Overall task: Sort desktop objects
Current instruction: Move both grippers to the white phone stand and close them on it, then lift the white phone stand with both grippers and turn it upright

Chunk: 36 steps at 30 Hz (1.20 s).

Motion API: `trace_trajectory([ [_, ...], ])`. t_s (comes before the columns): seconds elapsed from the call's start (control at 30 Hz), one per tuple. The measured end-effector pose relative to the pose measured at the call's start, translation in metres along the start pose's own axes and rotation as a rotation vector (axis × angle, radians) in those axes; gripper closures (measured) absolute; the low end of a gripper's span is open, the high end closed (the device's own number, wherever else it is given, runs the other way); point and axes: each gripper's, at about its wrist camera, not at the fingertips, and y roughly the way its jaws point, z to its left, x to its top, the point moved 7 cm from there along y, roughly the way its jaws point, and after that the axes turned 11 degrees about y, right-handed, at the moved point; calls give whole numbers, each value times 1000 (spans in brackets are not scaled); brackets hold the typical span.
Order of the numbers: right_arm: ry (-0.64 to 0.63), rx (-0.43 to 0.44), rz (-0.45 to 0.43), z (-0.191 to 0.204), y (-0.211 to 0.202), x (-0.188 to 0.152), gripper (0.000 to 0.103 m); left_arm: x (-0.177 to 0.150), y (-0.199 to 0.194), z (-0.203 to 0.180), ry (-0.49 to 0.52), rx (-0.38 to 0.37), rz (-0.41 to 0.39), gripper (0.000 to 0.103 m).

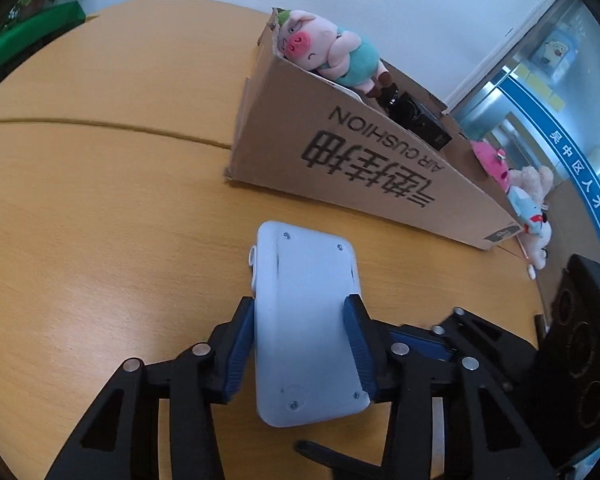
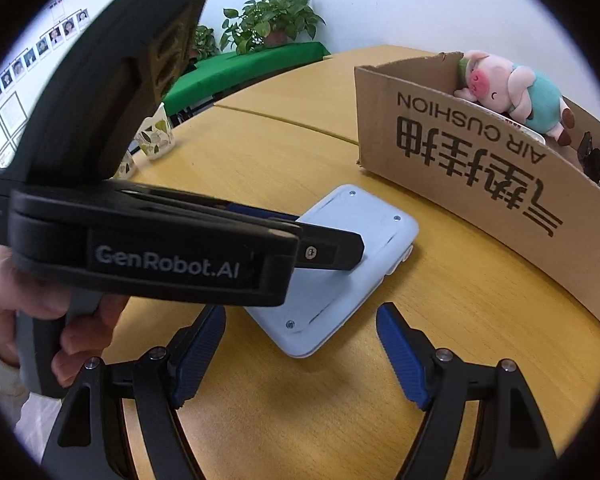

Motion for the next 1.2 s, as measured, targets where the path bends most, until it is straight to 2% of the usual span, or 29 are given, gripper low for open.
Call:
trace_trajectory([
  [0.17,-18,-15,-10,-1,-3,-7,30,-6,-2,-8,-5,26,-14,62],
  [0.3,-5,-4,-21,-1,-11,-15,37,-7,-5,-14,-22,58,-37,70],
  [0.47,37,7,-41,-11,-26,-25,39,-10,-7,-31,-3,61,-47,78],
  [0.63,67,-14,-85,-24,-51,-29,40,-3,-7,-59,27,39,-62,78],
  [0.67,70,-20,-97,-27,-58,-29,40,0,-7,-65,37,35,-65,83],
  [0.7,64,-12,-119,-29,-66,-26,46,4,-5,-75,49,-8,-60,91],
  [0.73,47,18,-136,-26,-76,-22,68,6,-3,-86,52,-54,-52,92],
  [0.77,31,3,-149,-26,-83,-19,76,8,0,-96,70,-65,-43,91],
  [0.83,2,-65,-149,-30,-90,-15,75,18,0,-114,140,2,-60,92],
  [0.93,73,-45,-152,-51,-93,-14,75,28,8,-120,104,-52,-42,95],
  [1.0,105,-48,-160,-64,-95,-16,74,29,11,-123,108,-63,-35,97],
  [1.17,169,-52,-161,-83,-98,-27,53,27,14,-130,77,-88,-34,99],
  [1.2,180,-55,-156,-87,-97,-28,52,26,14,-129,71,-85,-33,99],
])
